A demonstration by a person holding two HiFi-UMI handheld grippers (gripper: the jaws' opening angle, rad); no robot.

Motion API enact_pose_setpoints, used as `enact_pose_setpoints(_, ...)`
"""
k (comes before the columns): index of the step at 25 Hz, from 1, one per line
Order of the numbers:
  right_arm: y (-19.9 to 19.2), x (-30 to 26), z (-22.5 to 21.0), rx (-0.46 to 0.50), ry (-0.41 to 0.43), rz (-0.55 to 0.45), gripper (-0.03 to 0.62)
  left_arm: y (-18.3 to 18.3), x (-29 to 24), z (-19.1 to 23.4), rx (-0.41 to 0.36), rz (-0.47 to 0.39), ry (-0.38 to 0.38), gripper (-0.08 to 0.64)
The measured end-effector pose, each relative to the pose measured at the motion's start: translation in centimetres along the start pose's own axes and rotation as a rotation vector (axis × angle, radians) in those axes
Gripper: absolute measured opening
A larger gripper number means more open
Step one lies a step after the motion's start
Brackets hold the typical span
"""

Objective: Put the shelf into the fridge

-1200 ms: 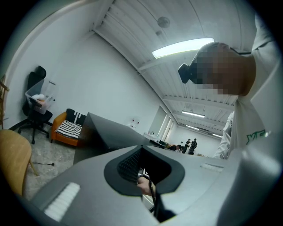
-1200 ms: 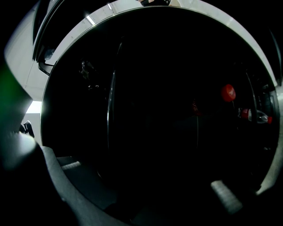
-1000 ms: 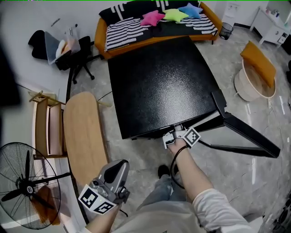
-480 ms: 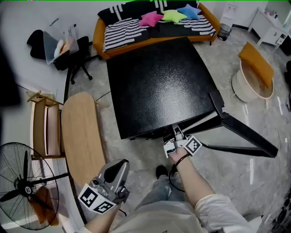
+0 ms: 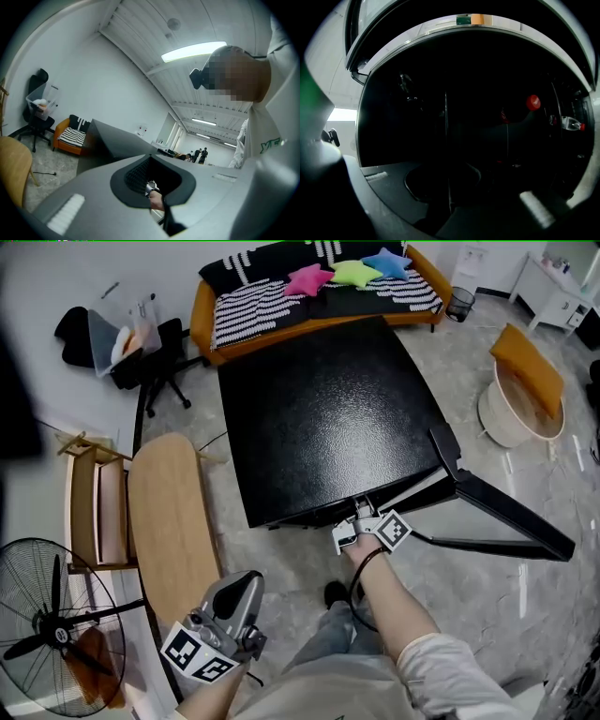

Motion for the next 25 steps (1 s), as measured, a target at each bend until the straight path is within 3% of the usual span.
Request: enact_pose_setpoints(25,0.5,-4.2,-0.2,-0.021,0.030,-0.005,0.040,-0.2,0.8,0.2,0.000,0.002,0.035,-0.003)
Point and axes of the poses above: the fingertips, and each gripper's own axes: x backward along the fingers, z to its left, y out of its top, the point moved 9 cm from there along x, backward along the fingers, and after that the axes turned 6 degrees about -y, right-handed, at the moved point
